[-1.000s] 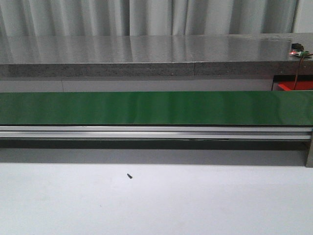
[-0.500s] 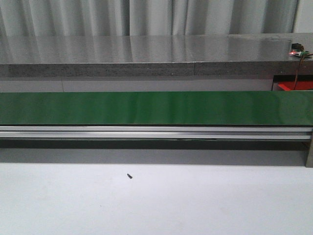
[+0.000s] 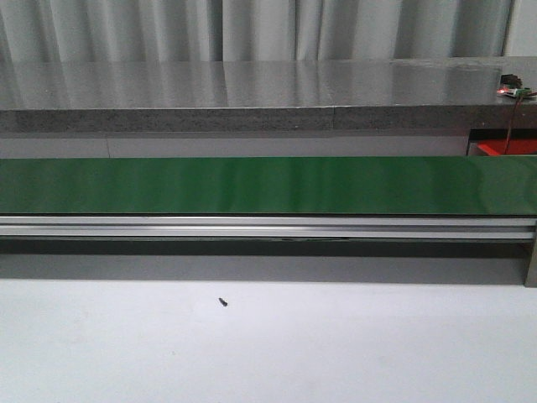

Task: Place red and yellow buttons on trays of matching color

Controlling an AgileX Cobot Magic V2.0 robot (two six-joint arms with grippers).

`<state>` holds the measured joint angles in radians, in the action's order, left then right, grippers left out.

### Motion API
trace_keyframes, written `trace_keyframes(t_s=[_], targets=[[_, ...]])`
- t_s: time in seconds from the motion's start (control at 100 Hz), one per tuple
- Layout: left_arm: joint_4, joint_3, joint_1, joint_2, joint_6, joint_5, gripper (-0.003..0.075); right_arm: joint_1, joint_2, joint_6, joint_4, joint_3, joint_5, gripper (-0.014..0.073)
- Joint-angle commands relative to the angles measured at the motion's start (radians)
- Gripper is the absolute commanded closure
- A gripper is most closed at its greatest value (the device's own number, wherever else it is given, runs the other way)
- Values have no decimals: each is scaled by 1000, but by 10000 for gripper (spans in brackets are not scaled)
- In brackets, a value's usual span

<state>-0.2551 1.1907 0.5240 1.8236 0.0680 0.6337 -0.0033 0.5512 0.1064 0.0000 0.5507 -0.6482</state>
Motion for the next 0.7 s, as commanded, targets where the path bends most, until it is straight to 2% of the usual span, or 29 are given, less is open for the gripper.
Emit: trace_keyframes(t_s=[0.0,0.31,0.4,0.53,0.69], targets=[[-14,30,-1,-91,-8,-28,498,-2,-1,-8,0,25,70,715],[-12,97,-1,-213,-8,16,498,-2,-1,-8,0,25,72,715],[-14,127,-3,-222,-8,71,498,-2,-1,-8,0,25,72,715],[-14,164,-38,-222,23,149,498,-2,-1,-8,0,25,72,715],[-31,170,-105,-220,23,155,498,-2,-1,-8,0,25,71,715]])
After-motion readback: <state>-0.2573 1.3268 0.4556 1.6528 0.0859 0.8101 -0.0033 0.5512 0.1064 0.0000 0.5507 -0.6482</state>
